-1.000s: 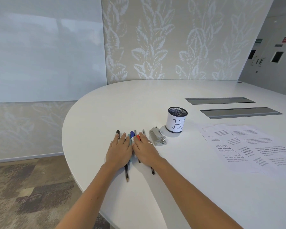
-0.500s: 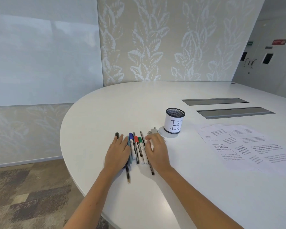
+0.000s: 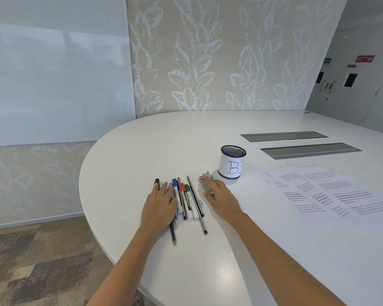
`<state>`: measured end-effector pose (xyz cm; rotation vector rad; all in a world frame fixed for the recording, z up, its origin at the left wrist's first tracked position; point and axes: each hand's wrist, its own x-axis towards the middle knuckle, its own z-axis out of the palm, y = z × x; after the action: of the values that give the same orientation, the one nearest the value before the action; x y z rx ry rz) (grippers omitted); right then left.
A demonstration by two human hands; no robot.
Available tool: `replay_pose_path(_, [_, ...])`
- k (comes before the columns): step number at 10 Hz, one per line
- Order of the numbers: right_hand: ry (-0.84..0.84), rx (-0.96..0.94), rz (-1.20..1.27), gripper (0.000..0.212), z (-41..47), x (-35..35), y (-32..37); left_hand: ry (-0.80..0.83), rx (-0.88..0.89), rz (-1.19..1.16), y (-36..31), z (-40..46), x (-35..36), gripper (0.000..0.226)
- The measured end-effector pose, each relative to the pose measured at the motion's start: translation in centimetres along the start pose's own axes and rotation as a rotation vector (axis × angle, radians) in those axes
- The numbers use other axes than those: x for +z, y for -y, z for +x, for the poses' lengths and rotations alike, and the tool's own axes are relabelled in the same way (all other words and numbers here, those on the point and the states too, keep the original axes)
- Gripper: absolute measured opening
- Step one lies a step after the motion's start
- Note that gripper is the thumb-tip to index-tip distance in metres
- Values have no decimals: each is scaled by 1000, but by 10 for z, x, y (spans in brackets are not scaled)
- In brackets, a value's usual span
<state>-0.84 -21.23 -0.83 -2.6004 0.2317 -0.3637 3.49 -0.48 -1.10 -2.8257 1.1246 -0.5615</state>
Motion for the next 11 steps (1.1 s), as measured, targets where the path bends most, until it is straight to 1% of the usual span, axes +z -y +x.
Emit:
replay_pose_path(1, [-23,-6,-2,51,-11,-5,-9,25,-19,-34,2,4,6,41])
replay_pose_path(2, [-37,-6,6,51,-19,-11,-21,25,50,64,1,3,8,37])
replay_pose_path(3, [-71,42,2,50,-30,-22,-40,37,7,46,2,3,7,31])
replay_pose_path(4, [-101,79,-11,50,-34,-28,-54,18,27,55,2,1,0,16])
replay_pose_path(6, [-138,134,-33,50,-41,-47,-92,-31,38,-80,-2,3,-2,28])
replay_pose_path(7, [-136,158,-38,52,-42,-60,-114,-31,-4,-222,3,8,4,29])
replay_pose_path(8, [-126,157,3,54,-43,-67,-121,-157,-88,-295,2,9,9,25])
replay_pose_path(9, [-212,131,28,61,-53,-70,-114,-23,-331,-564,-2,10,14,47])
replay_pose_path(10, [-304,67,54,63,-69,-71,-99,38,-388,-643,-1,10,14,51])
replay_pose_path(11, [-110,-112,192,58,-103,-79,-78,73,-449,-777,0,11,12,51])
